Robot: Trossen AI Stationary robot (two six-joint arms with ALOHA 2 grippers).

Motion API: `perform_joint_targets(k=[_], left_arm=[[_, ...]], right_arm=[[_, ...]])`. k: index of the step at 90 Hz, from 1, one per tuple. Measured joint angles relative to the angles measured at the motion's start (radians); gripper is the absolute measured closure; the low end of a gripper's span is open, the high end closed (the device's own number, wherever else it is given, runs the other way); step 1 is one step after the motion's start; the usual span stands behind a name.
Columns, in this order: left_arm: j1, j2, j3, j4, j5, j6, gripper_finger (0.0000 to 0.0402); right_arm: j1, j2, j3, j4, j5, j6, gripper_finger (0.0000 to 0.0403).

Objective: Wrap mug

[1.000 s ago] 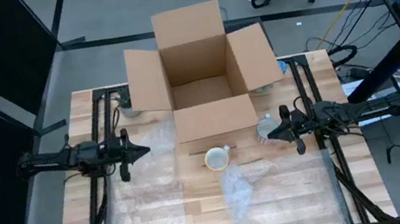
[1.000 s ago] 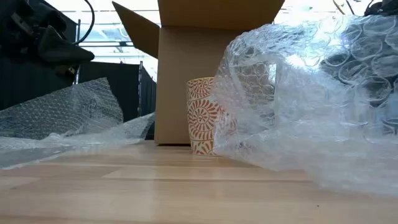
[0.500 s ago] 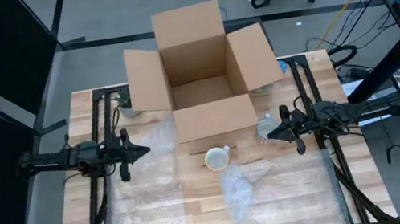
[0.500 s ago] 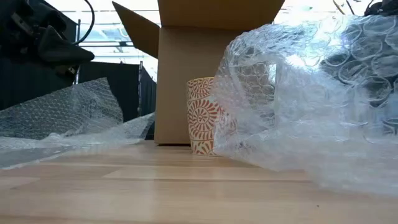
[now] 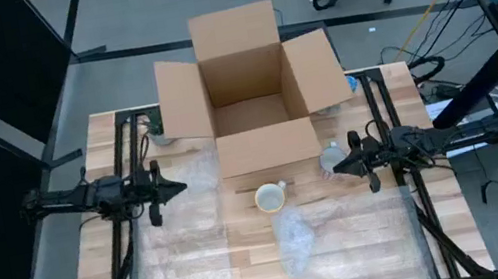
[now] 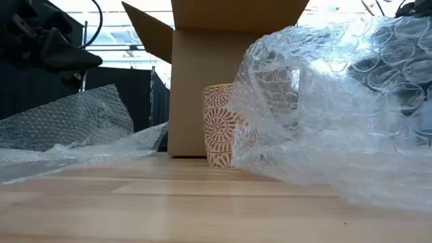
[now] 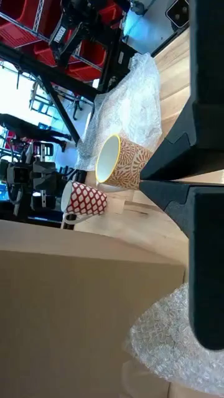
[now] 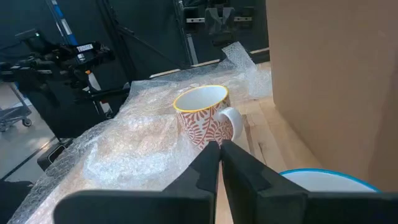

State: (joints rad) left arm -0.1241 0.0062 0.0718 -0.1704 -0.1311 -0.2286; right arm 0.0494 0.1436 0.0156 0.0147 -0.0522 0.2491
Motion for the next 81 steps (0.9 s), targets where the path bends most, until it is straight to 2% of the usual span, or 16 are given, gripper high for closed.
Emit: perform_joint_targets(k=[72,81], left_arm=[[0.0,0.0,0.0,0.0,0.0,0.0,0.0402],[0.0,0.0,0.0,0.0,0.0,0.0,0.0402]], right_arm=[[0.0,0.0,0.0,0.003,0.0,0.001,0.0399],[0.0,0.0,0.0,0.024,0.0,0.089,0.0399]])
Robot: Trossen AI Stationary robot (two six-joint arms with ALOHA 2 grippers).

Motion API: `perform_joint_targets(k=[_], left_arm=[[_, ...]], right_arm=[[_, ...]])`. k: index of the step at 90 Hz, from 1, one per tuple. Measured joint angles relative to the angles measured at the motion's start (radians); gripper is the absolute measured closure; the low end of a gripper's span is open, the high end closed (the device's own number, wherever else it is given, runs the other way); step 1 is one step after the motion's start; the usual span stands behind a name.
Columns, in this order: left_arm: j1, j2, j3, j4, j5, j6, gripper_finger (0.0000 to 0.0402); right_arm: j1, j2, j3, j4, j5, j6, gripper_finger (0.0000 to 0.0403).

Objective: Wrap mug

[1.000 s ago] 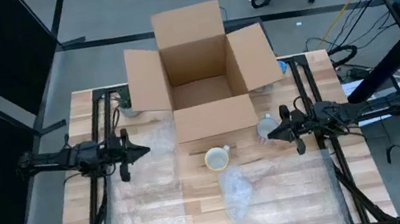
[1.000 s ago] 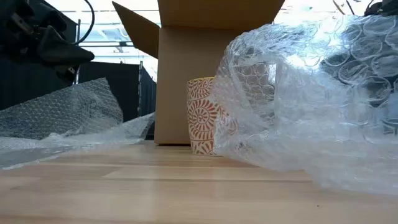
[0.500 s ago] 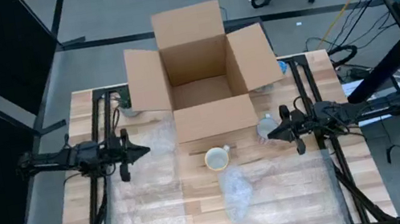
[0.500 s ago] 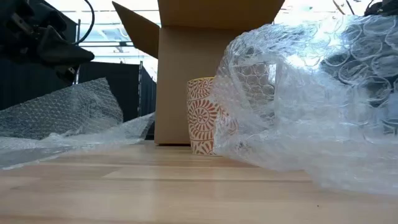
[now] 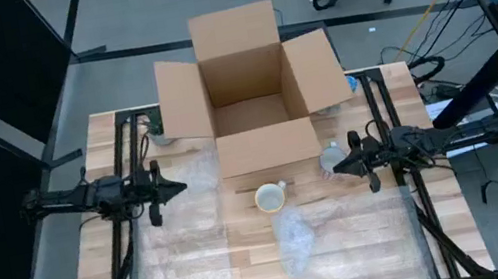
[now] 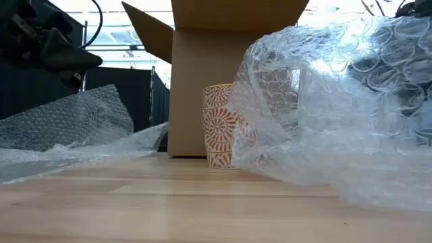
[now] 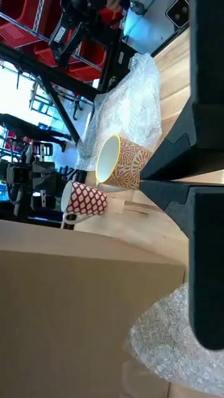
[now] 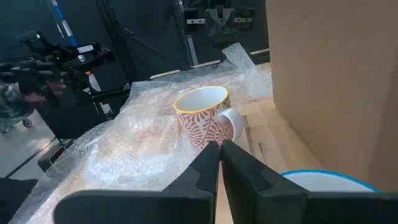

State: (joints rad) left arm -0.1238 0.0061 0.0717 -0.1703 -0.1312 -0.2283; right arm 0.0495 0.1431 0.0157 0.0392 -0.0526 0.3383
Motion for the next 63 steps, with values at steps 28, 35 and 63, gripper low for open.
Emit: perform_joint_targets(k=[28,35,63], left_arm=[[0.0,0.0,0.0,0.002,0.0,0.0,0.0402],[0.0,0.0,0.0,0.002,0.0,0.0,0.0402],[0.0,0.0,0.0,0.005,-0.04,-0.179,0.0402]], right_arm=[[0.0,0.0,0.0,-0.001,0.0,0.137,0.0399],[0.0,0.0,0.0,-0.002,0.004,0.107,0.0399],[0.0,0.0,0.0,-0.002,0.007,0.057,0.0399]])
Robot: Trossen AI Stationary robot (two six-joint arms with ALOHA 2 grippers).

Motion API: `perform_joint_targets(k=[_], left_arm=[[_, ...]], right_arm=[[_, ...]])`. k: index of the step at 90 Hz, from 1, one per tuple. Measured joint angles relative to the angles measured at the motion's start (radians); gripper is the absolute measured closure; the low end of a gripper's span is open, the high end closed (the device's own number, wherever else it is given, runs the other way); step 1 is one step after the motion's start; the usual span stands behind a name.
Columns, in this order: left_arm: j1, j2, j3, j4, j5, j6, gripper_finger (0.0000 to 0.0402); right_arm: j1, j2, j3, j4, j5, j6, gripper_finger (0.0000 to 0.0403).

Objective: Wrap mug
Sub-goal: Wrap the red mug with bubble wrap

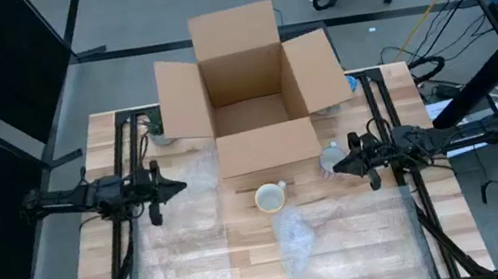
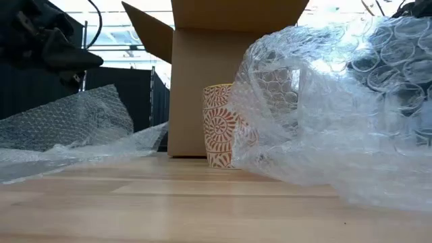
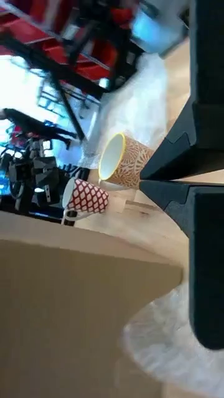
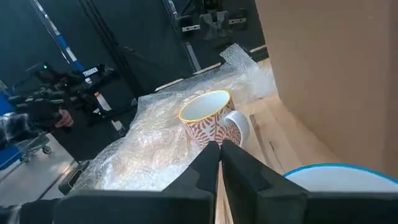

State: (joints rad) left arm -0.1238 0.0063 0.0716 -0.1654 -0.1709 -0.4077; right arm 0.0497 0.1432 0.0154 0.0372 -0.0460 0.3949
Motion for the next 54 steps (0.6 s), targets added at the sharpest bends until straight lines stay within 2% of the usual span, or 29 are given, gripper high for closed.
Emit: perform_joint_targets(k=[9,45,54], left_arm=[[0.0,0.0,0.0,0.003,-0.052,-0.103,0.0402],[0.0,0.0,0.0,0.003,-0.064,-0.108,0.0402],[0.0,0.0,0.0,0.003,-0.064,-0.108,0.0402]], right_arm=[[0.0,0.0,0.0,0.0,0.0,-0.006,0.0399],[0.0,0.0,0.0,-0.001,-0.001,0.005,0.0398],[0.0,0.0,0.0,-0.001,-0.001,0.006,0.0387]])
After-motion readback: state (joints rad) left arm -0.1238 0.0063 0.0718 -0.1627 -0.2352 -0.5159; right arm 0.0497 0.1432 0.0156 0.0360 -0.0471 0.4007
